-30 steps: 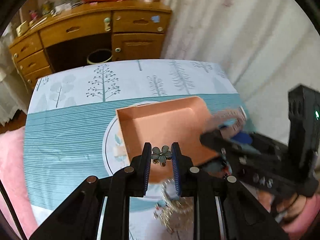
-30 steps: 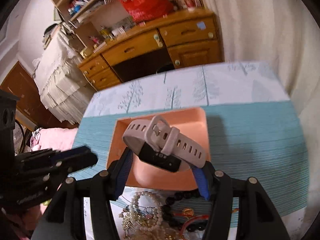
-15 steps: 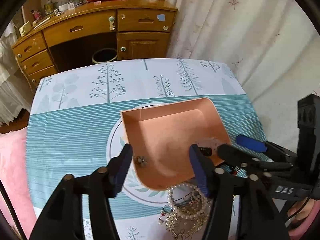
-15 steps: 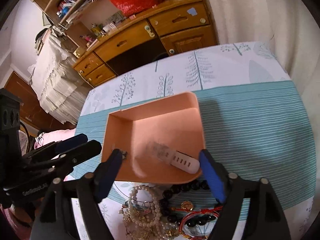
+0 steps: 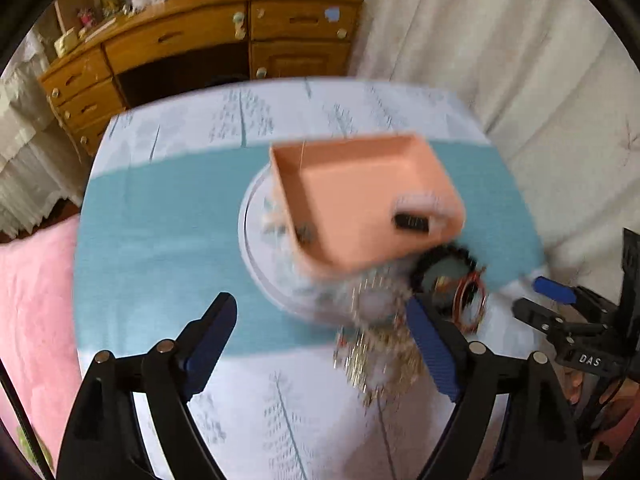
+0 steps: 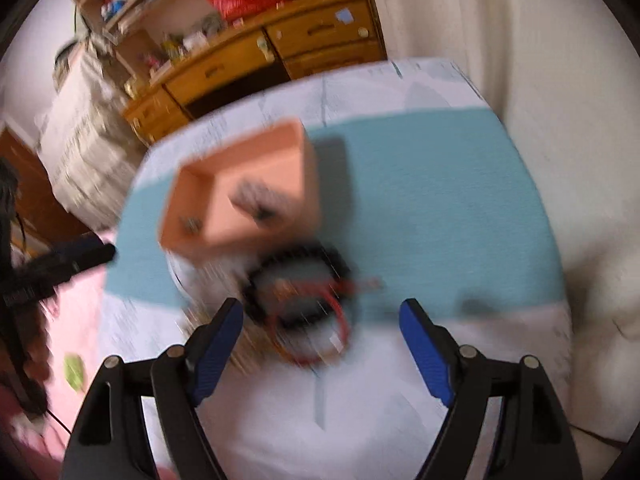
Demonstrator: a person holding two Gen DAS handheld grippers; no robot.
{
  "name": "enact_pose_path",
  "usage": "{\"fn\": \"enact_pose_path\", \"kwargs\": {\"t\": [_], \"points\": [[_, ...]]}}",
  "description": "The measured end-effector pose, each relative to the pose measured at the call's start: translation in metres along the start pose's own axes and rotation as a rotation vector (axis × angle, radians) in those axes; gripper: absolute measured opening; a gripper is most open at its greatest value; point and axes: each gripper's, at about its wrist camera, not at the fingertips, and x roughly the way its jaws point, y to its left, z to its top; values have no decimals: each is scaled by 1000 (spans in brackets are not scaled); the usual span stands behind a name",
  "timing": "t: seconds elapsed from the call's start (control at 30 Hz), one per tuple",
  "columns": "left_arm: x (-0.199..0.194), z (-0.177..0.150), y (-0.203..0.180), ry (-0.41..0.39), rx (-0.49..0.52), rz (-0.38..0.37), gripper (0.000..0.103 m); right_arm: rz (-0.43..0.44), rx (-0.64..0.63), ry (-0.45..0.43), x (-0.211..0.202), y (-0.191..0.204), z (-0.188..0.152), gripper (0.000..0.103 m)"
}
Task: Organize jewelry
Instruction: 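Move the open left tool over the gold leaf hair comb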
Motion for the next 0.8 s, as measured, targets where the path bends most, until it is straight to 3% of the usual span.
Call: {"fn": "enact_pose_path", "kwargs": {"t": [0.27,0.4,0.57,0.8], "points": [[17,-58,-21,137,134,-17,85,-46,-93,101,-4,-7,-61,81],[25,-85,-32,170,202,4,86,-56,-109,62,-5,-1,-77,81],[38,-104,-35,204,176,19,86,-57,-125,5,-4,14,-83,81],[48,-106,-39,171,150,-8,86,-87,-179,-5,11,28,-76,81]]}}
